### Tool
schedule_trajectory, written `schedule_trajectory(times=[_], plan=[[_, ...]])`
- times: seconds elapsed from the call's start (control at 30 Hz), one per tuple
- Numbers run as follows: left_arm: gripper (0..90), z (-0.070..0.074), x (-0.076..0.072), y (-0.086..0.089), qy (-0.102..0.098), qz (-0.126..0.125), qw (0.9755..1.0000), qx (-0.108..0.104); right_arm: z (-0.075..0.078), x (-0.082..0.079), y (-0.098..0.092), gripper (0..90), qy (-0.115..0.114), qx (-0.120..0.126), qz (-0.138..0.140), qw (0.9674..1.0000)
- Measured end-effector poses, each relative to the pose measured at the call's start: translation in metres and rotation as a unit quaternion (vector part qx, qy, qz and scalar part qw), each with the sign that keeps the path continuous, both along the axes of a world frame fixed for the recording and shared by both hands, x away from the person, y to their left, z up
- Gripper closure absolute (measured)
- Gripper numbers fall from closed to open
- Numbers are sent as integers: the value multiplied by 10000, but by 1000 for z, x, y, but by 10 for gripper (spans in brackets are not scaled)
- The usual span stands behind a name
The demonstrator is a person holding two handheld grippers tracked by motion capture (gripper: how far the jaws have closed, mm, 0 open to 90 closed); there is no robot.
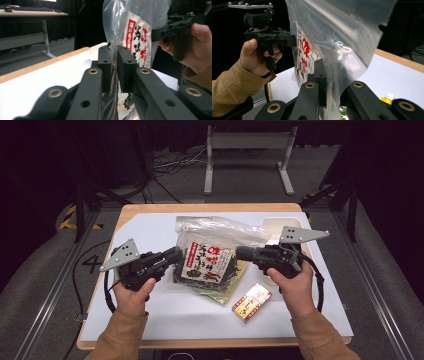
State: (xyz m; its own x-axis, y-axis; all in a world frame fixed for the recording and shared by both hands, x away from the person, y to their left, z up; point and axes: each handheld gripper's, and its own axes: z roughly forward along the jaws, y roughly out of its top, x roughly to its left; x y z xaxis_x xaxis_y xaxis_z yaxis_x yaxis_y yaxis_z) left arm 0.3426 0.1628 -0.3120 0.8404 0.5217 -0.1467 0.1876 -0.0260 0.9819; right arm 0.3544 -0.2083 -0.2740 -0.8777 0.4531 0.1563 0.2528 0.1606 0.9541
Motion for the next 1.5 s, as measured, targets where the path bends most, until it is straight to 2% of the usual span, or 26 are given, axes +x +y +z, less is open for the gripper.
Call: schedule_trajectory(times=[0.13,0.23,0.5,0.63,0.9,1.03,1.27,1.37,1.5], plan=[[754,-2,3,3,64,17,10000,-63,5,-2,0,841,-90,-81,-20,9999],[685,-3,4,6,50,112,9999,-76,13,-3,-5,840,-234,-203,-133,9994],[625,-8,8,6,49,314,9993,178,27,-2,-20,840,-379,-358,-346,9980],[602,-13,12,4,142,389,9986,319,36,0,-25,839,-440,-492,-442,9968],[561,-18,16,7,271,555,9973,400,56,6,-35,839,-579,-734,-686,9933],[540,-20,18,7,304,645,9961,515,64,11,-39,838,-602,-875,-821,9909],[515,-25,22,6,388,715,9948,613,74,19,-48,838,-659,-937,-1015,9882],[507,-27,24,6,469,723,9940,678,80,23,-54,839,-733,-1013,-1154,9854],[505,-27,25,6,520,703,9936,719,86,31,-61,838,-714,-1052,-1280,9836]])
